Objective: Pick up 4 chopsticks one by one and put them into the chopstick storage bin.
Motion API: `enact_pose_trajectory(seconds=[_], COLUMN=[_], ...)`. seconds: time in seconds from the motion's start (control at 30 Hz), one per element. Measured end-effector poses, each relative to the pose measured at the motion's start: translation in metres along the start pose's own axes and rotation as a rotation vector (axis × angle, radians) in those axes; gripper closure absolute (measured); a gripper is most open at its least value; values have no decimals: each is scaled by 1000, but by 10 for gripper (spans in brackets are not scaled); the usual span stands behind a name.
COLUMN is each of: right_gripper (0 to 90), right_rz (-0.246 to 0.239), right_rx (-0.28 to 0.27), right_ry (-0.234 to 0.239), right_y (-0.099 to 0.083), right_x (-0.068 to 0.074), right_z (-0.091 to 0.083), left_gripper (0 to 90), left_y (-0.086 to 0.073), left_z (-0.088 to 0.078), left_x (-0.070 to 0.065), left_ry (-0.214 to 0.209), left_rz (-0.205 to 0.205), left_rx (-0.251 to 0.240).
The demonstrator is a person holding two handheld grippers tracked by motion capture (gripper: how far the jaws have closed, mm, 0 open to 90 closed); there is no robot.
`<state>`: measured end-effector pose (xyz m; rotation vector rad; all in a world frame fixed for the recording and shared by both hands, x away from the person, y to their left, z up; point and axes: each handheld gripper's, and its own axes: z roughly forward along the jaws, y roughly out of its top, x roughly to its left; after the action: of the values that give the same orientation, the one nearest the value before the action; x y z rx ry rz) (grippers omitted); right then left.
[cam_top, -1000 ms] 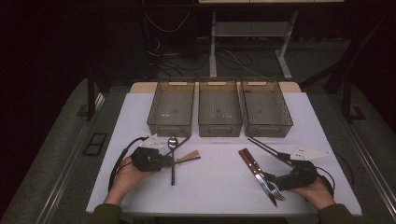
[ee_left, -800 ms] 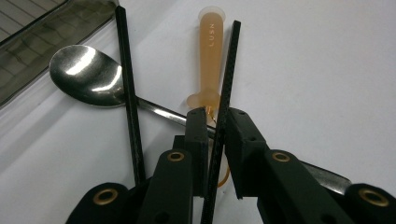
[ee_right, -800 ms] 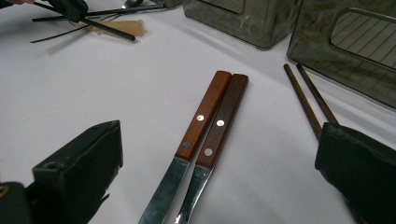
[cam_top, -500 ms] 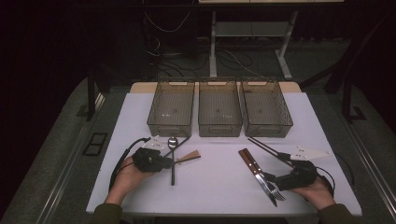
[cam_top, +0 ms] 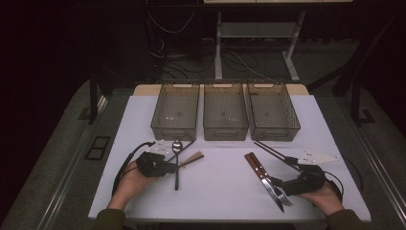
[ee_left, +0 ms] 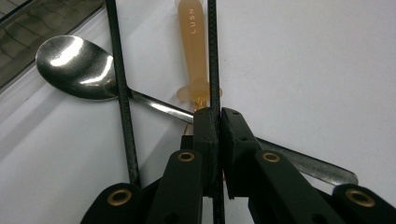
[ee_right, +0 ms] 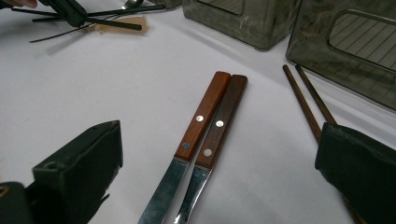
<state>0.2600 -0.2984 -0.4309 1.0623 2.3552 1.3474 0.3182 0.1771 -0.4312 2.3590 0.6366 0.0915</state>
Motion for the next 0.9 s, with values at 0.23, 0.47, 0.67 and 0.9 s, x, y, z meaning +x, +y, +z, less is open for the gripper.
enact_pose_trajectory(seconds=[0.23, 0.47, 0.67, 0.9], right_gripper=[11, 11, 11, 10], right_rz=[-1, -2, -1, -6], right_rx=[-2, -3, -4, -9], right_ry=[0, 0, 1, 4], right_y=[0, 0, 0, 0], right_x=[0, 0, 0, 0], right_z=[0, 0, -1, -1], left_gripper=[845, 846, 847, 848], left_y=[0, 1, 1, 1], left_z=[0, -3, -5, -8], left_x=[0, -1, -1, -2], left_ry=[-2, -7, -17, -20], left_rz=[8, 3, 1, -14], left_rx=[3, -19, -41, -57])
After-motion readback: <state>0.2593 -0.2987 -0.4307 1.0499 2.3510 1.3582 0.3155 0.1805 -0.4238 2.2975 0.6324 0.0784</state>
